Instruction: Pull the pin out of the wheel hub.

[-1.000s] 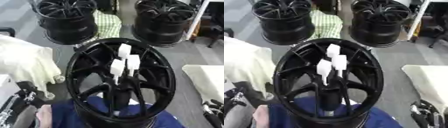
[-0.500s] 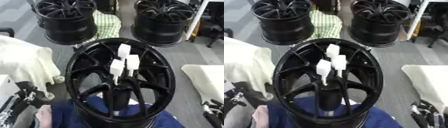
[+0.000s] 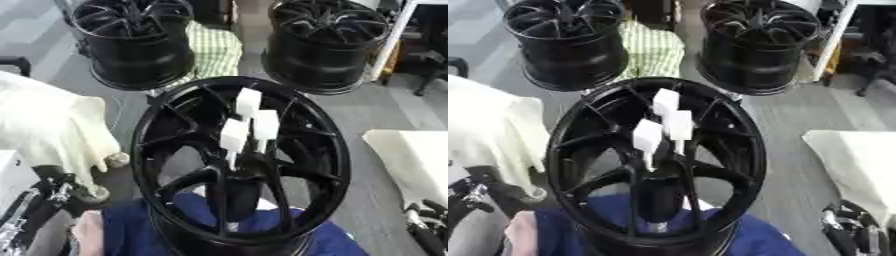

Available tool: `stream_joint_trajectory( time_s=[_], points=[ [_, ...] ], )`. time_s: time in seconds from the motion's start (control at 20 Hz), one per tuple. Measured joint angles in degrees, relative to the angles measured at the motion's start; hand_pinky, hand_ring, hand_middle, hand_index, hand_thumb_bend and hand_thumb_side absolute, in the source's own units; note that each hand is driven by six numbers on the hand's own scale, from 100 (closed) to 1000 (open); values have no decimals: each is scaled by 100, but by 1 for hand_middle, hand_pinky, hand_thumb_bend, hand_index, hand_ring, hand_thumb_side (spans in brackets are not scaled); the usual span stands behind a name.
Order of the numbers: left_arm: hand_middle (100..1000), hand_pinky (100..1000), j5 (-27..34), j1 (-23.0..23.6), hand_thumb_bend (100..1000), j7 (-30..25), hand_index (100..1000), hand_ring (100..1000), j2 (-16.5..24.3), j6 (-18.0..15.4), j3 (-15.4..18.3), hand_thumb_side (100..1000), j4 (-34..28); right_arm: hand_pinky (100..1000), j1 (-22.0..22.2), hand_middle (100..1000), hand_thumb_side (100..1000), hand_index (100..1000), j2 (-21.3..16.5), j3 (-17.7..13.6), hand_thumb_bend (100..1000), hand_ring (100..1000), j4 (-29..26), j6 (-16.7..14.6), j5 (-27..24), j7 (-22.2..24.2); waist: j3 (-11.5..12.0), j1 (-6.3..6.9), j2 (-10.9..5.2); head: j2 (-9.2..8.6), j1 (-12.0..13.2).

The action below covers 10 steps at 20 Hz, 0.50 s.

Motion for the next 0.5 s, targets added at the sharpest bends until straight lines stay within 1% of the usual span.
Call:
stream_joint_trajectory(
  time_s=[0.1,0.2,0.25,0.3,0.5],
  points=[
    [631,520,0,0,151,0,777,820,0,0,0,540,1,558,6,600,325,790,-93,-10,156,515,-132,-19,18,-20,-2,0,-2,0,32],
    [630,519,-1,0,151,0,777,820,0,0,-2,539,2,563,-30,605,358,794,-320,-61,119,517,-344,-12,49,-32,-2,-4,-11,0,47],
    [630,519,-2,1,151,0,776,820,0,0,-10,538,3,567,-80,607,534,797,-508,-92,100,519,-483,-4,66,-31,-1,-9,-18,0,48],
    [630,519,-4,1,152,-1,776,820,0,-1,-24,538,3,571,-138,611,381,800,-729,-121,100,521,-629,19,84,-27,4,-19,-22,0,49],
    [630,519,-12,4,153,-12,776,820,5,2,-50,538,14,595,-381,632,418,818,-1817,-132,100,535,-1258,219,190,173,49,-74,-34,-1,65]
  ],
)
